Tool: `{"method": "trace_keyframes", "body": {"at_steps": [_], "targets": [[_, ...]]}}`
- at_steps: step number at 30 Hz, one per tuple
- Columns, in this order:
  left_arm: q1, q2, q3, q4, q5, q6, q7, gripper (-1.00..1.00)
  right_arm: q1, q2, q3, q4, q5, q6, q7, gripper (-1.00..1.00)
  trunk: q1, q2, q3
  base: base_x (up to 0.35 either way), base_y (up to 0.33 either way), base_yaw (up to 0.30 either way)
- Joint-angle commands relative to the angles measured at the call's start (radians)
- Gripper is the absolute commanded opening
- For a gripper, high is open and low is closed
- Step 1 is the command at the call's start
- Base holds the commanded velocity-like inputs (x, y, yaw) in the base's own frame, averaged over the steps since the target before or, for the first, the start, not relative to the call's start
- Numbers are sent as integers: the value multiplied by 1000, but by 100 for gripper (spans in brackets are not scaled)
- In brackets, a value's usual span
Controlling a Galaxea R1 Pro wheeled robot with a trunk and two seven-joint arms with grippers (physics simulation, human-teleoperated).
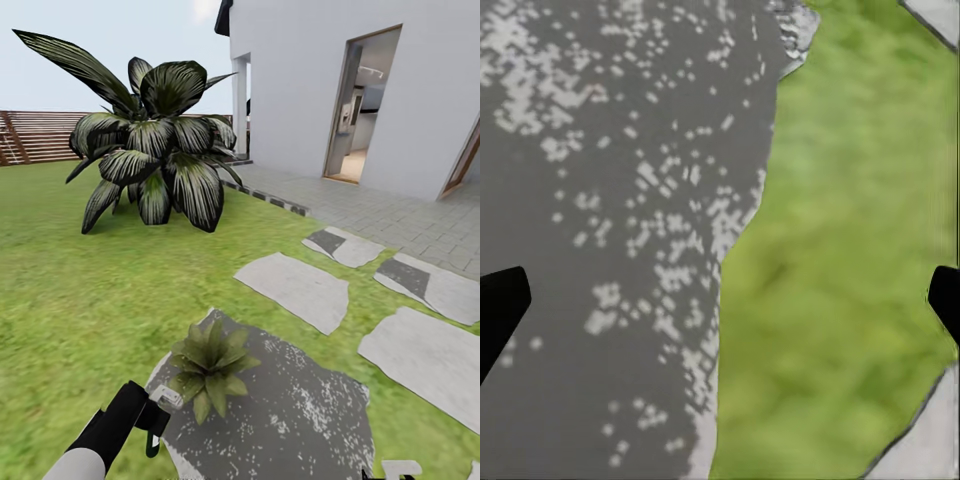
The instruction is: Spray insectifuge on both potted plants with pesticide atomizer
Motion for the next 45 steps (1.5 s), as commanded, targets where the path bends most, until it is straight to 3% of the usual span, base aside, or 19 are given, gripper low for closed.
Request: {"method": "trace_keyframes", "body": {"at_steps": [1,13,25,45], "targets": [[0,-1,4,-1,-10,2,-10,-100,0,0,9,0,-10,-2,-1,100,0,0,-1,0,-289,277],[-1,-2,5,-2,-10,4,-10,-100,0,0,9,0,-10,-2,-1,100,0,0,3,0,-289,260],[0,-1,5,1,-10,10,-10,-100,0,16,7,-5,-13,-2,-4,100,0,0,-6,81,-269,17],[0,-1,0,11,-9,15,-12,-100,0,19,6,-5,-13,-2,-4,100,0,0,-14,16,-15,49]]}}
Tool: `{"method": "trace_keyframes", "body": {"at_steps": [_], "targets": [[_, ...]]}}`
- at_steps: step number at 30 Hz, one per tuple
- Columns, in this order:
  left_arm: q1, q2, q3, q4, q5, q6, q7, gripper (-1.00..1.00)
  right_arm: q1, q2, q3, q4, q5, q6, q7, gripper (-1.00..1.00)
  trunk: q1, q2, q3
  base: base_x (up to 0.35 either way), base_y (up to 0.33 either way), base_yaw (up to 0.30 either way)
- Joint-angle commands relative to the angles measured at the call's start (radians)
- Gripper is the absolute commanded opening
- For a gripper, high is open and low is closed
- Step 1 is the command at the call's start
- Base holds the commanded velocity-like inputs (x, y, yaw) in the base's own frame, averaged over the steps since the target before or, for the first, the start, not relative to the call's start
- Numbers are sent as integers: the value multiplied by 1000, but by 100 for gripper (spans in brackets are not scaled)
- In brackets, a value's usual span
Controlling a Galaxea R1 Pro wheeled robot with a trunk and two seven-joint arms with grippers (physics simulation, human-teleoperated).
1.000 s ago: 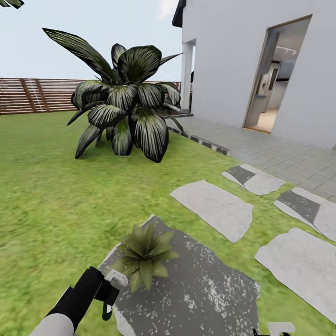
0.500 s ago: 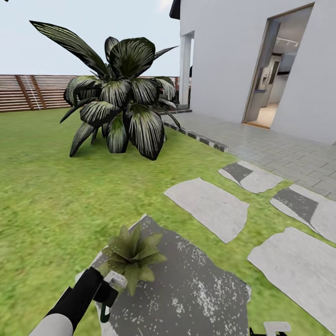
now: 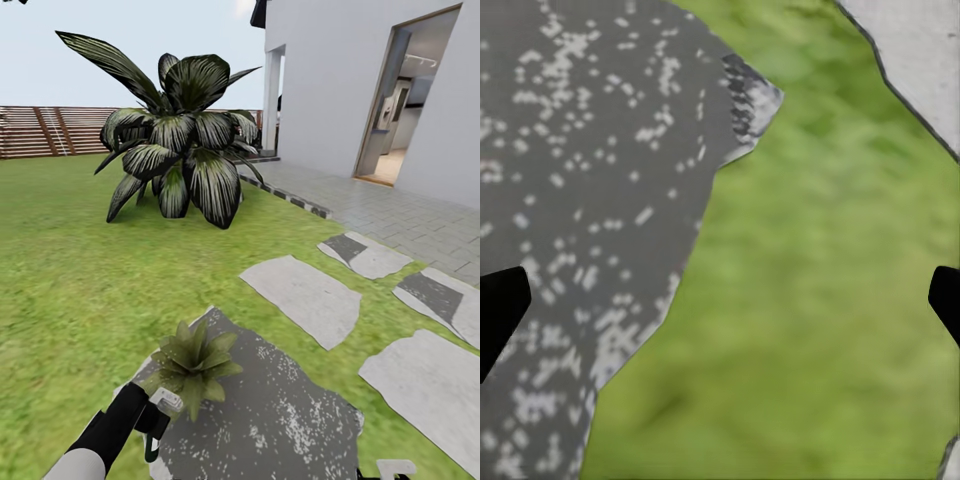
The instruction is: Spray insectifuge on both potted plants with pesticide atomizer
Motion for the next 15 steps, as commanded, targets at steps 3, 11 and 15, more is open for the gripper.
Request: {"method": "trace_keyframes", "body": {"at_steps": [3,11,15], "targets": [[-1,-1,3,-2,-11,2,-10,-100,0,0,9,0,-10,-3,-2,100,0,0,-1,0,0,266],[0,-1,3,-2,-11,0,-10,-100,0,0,9,0,-9,-3,-1,100,0,0,-1,0,-59,163],[-1,-1,3,-2,-13,0,-10,-100,0,0,9,0,-10,-3,-1,100,0,0,-1,0,-259,21]]}}
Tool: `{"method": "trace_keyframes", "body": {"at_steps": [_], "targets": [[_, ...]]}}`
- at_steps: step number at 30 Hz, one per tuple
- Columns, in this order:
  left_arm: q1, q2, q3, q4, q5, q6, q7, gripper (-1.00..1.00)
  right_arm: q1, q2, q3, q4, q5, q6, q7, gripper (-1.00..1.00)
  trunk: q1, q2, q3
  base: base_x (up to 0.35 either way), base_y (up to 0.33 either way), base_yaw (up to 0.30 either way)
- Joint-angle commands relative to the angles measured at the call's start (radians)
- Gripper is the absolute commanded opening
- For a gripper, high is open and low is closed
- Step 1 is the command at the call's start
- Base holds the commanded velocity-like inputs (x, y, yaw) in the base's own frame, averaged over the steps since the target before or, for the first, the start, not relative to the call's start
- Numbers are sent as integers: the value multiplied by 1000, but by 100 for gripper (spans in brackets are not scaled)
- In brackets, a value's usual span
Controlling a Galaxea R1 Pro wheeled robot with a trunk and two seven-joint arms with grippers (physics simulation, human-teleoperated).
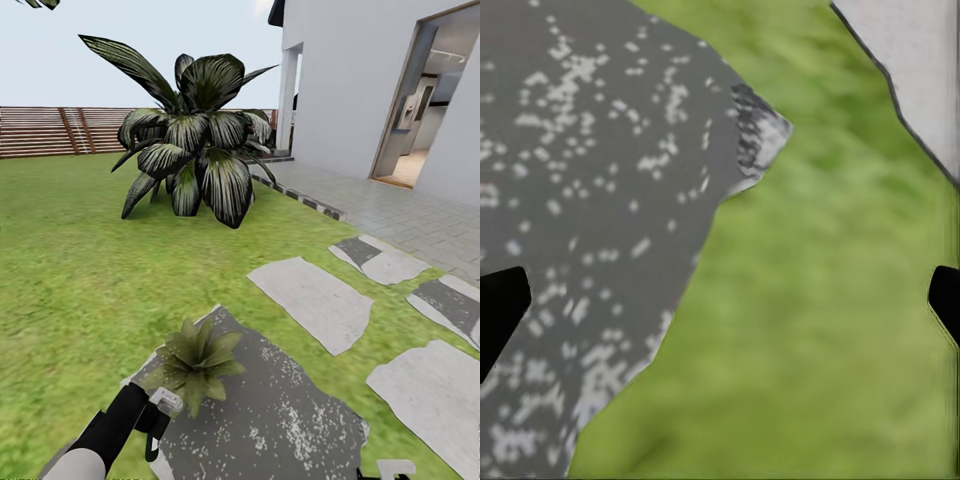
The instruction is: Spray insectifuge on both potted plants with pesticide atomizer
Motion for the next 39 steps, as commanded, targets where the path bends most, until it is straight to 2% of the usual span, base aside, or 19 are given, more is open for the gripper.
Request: {"method": "trace_keyframes", "body": {"at_steps": [1,10,18,22,24,26,27,29,30,32,34,36,39], "targets": [[-1,-1,3,-3,-11,3,-10,-100,0,0,9,0,-10,-2,-1,100,0,0,-1,0,-270,128],[-1,-1,7,-12,-10,1,-10,-100,0,3,10,3,-8,-2,0,100,0,0,-1,70,-253,258],[0,-17,5,-13,-10,0,-9,-100,0,3,10,3,-8,-2,-1,100,0,0,-1,31,-24,278],[0,-19,2,-15,-10,-1,-8,-100,0,-3,9,3,-8,-3,-1,100,0,0,-1,0,0,79],[-1,-30,0,-15,-10,-1,-7,-100,0,-9,10,4,-8,-2,0,100,0,0,-1,0,0,9],[0,-54,-2,-12,-13,-6,-4,-100,0,-12,10,5,-8,-3,0,100,0,0,-1,0,0,2],[0,-53,-1,-13,-13,-7,-5,-100,0,-12,10,5,-8,-2,0,100,0,0,-1,0,0,0],[1,-46,1,-12,-14,-8,-11,-100,0,-12,10,5,-8,-3,0,100,0,0,-1,0,0,0],[2,-14,3,-11,-13,-8,-17,-100,0,-12,10,5,-8,-3,-1,100,0,0,-1,0,0,0],[3,12,3,-6,-12,-7,-21,-100,0,-12,10,5,-8,-2,-1,100,0,0,-1,0,0,0],[5,43,3,-1,-12,-8,-62,-100,0,-11,10,4,-8,-2,0,100,0,0,-1,0,0,0],[18,69,6,-5,-13,-9,-111,-100,0,-11,10,3,-8,-2,0,100,0,0,-1,0,0,0],[24,90,33,-10,-13,-14,-124,-100,0,-10,10,2,-8,-2,0,100,0,0,-1,0,0,0]]}}
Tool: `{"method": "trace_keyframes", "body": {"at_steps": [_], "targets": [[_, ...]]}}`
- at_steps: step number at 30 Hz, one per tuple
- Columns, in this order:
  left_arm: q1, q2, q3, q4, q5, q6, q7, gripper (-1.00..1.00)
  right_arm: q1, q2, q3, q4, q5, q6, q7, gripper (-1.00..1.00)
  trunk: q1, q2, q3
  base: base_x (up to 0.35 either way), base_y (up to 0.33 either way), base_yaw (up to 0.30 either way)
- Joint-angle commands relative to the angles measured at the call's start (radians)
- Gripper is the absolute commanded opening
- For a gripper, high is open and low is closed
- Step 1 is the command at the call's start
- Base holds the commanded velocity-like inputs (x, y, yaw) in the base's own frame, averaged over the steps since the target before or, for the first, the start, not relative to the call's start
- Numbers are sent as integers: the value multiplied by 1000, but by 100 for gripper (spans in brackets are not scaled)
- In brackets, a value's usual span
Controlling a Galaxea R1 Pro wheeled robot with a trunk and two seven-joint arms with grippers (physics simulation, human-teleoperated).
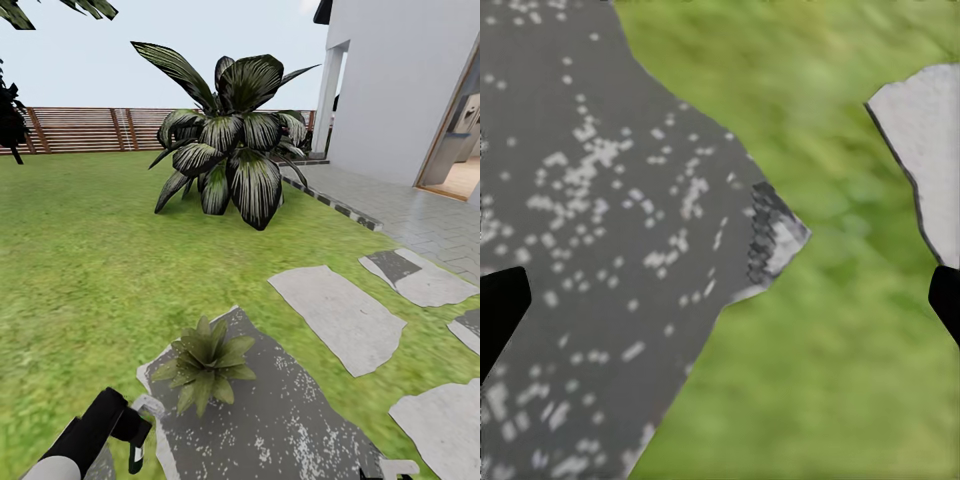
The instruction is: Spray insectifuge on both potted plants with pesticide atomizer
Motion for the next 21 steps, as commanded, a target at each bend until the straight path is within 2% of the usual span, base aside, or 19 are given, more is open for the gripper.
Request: {"method": "trace_keyframes", "body": {"at_steps": [1,3,5,7,10,16,21], "targets": [[0,-2,10,-2,-9,1,-10,-100,0,1,9,0,-10,-3,-2,100,0,0,-1,0,0,0],[1,-13,15,-4,-9,-7,-7,-100,0,4,9,-1,-10,-3,-3,100,0,0,-1,0,0,56],[1,-53,16,-6,-11,-18,2,-100,0,6,9,-1,-10,-3,-3,100,0,0,-1,0,0,196],[0,-99,14,-6,-16,-21,38,-100,0,7,9,-1,-10,-3,-4,100,0,0,-1,0,0,253],[-1,-129,16,-7,-12,-19,109,-100,0,7,9,-1,-10,-3,-4,100,0,0,-1,0,0,268],[-3,-146,15,-7,-16,-18,146,-100,0,7,9,-1,-10,-3,-5,100,0,0,-1,0,0,273],[-5,-151,16,-6,-13,-10,147,-100,0,7,8,-1,-10,-3,-5,100,19,-35,-17,0,0,218]]}}
